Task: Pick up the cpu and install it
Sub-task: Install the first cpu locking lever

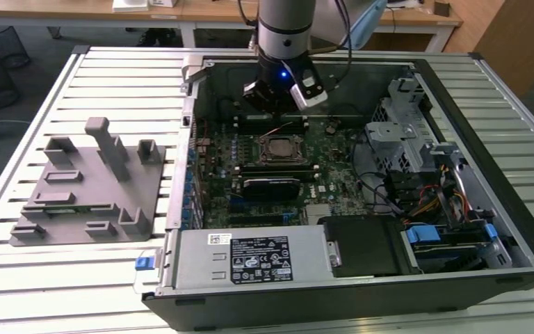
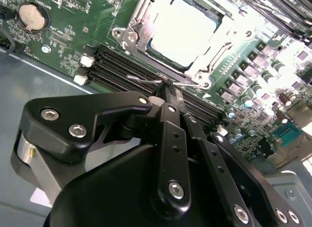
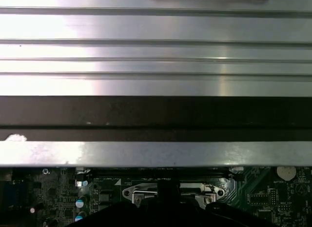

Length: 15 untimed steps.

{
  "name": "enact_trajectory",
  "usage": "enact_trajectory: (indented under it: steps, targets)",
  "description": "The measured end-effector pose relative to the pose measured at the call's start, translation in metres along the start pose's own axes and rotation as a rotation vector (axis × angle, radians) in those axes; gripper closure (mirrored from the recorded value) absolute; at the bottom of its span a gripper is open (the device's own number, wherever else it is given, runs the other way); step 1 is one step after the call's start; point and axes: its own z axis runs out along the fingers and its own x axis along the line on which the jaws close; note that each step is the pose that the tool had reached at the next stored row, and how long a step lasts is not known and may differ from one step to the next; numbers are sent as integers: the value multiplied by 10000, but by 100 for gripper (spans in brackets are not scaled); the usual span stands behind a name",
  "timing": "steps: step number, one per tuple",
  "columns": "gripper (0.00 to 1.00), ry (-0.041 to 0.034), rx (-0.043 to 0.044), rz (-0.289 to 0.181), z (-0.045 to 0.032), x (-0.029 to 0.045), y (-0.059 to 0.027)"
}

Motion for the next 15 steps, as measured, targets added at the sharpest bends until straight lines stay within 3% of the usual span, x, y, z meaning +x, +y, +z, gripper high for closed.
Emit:
enact_trajectory:
  steps: [15]
  targets:
    - [89,16,5,-100,53,-91,39]
